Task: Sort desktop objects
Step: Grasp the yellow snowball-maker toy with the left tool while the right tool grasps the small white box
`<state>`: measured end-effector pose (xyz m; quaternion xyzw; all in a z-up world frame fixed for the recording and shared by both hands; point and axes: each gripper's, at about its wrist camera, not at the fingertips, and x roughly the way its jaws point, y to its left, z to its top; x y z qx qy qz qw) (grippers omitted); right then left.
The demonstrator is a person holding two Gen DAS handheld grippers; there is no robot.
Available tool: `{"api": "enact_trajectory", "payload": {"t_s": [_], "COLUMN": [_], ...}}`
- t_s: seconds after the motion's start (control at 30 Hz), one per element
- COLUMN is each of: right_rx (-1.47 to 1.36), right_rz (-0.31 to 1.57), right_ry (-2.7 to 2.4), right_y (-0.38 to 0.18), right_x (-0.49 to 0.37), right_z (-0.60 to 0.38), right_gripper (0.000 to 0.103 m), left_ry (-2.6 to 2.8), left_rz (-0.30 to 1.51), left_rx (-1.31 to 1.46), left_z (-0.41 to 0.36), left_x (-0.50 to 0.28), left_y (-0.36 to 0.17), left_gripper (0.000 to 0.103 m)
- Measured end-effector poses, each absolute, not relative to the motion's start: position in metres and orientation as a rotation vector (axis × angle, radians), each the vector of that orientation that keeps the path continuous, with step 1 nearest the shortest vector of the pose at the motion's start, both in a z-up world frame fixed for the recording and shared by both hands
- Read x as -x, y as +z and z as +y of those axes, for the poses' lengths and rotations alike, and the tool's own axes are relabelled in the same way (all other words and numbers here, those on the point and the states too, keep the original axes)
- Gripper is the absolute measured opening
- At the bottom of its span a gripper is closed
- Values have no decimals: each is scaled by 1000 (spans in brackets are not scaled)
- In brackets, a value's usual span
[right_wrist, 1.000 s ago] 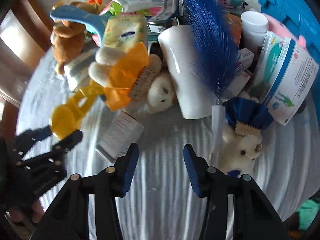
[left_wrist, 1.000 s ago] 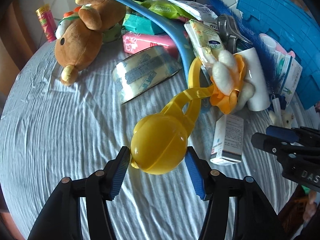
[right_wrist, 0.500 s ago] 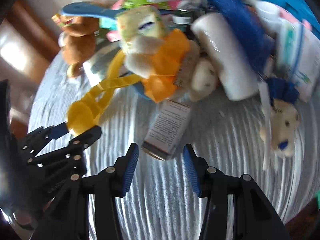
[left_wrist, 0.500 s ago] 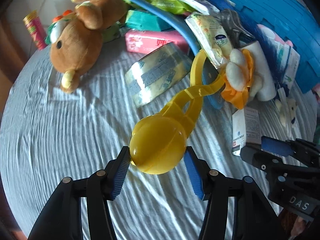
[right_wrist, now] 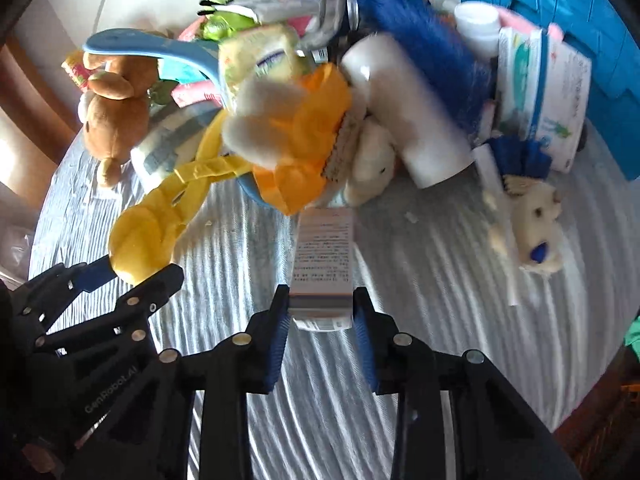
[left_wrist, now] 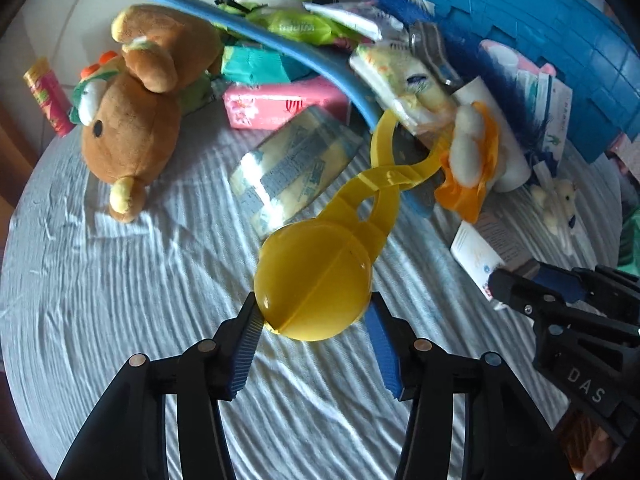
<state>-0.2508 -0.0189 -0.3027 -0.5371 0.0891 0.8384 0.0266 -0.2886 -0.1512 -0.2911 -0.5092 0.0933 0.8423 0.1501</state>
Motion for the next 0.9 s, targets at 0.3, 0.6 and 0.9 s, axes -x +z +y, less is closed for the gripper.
{"api": "enact_trajectory", "payload": {"t_s": [0.3, 0.6, 0.9], "right_rx": [1571, 1691, 1816], "right_rz": [234, 194, 184], "right_ry": [2726, 2752, 2717], "right_y": [-256, -261, -294], "right_x": [233, 224, 219], "right_z": [-4, 28, 33], "right_gripper": [29, 29, 29], "left_ry": [2495, 2471, 2446], "left_rz": [186, 162, 216], "left_rx": [1390, 1527, 1567], "left_z": [-152, -138, -131], "left_x": [278, 255, 250], "left_y": [-247, -277, -290], "left_gripper": [31, 31, 67]}}
